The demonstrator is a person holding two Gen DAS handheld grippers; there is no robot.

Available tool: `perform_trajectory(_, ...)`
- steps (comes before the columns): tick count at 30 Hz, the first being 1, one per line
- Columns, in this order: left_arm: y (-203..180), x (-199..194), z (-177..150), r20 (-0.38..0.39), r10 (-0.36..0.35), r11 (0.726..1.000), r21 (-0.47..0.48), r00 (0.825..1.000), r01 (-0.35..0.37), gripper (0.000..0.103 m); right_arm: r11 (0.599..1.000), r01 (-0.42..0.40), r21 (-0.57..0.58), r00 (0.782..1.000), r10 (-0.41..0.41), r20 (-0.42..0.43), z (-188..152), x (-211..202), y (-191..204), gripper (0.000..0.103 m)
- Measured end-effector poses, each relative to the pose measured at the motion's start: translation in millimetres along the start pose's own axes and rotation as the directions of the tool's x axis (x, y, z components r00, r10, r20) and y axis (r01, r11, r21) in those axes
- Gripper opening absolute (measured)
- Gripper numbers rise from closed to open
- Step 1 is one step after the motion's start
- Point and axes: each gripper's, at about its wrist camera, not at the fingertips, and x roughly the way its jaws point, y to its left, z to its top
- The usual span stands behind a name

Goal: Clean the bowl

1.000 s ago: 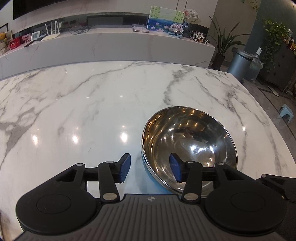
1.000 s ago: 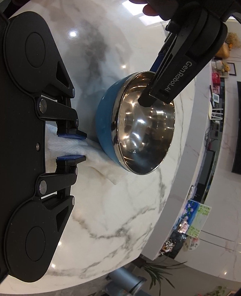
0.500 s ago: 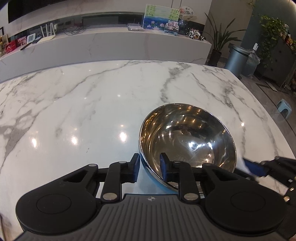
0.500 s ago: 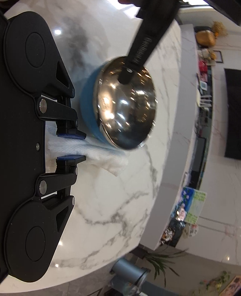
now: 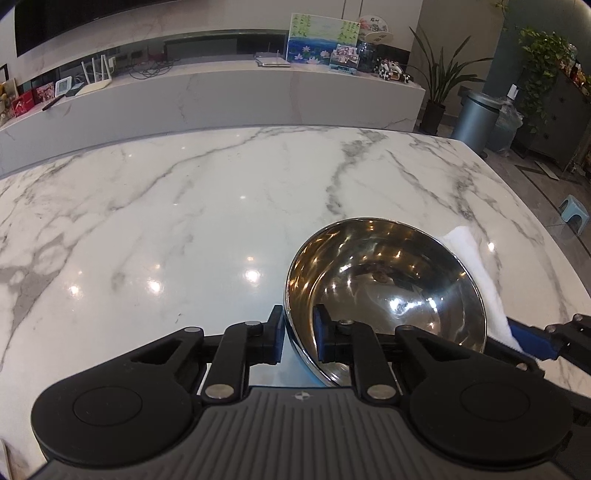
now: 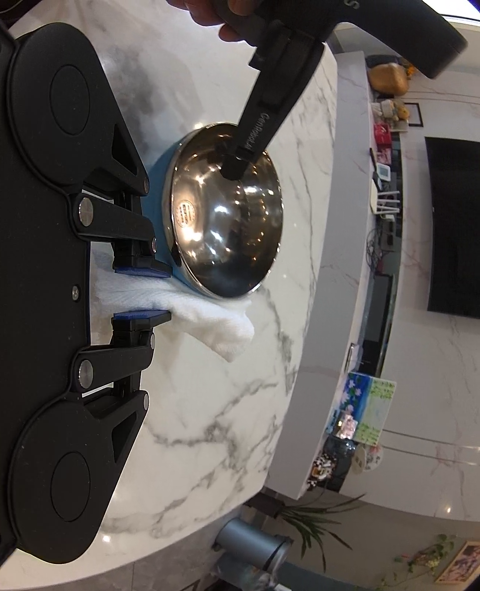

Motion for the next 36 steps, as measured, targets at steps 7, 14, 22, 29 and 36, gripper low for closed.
perform_trajectory(7, 3, -2, 0, -0.007, -0.002, 1.000, -0.009, 1.000, 0.002, 0.015, 0.999, -0.024, -0.024, 0.999, 0.023, -0.046, -5, 9, 7, 0.016)
perform_trajectory(14, 3, -4, -2, -0.023, -0.010, 1.000, -0.022, 1.000, 0.009, 0.022, 0.997, -0.052, -0.056, 0.994, 0.047, -0.098, -12, 20, 17, 0.016)
perform_trajectory(22, 3, -11, -8, -0.078, -0.014, 0.999, -0.039, 0.997, 0.011, 0.045, 0.997, -0.052, -0.065, 0.993, 0.045, -0.110, -14, 21, 18, 0.016)
perform_trajectory(29, 3, -11, -5, -0.066, -0.020, 1.000, -0.016, 0.998, 0.019, 0.028, 0.997, -0.039, -0.062, 0.994, 0.033, -0.102, -17, 22, 22, 0.016)
perform_trajectory(36, 3, -11, -2, -0.053, -0.023, 1.000, 0.007, 0.998, 0.023, 0.017, 1.000, 0.015, -0.024, 0.998, -0.017, -0.055, -12, 10, 13, 0.016)
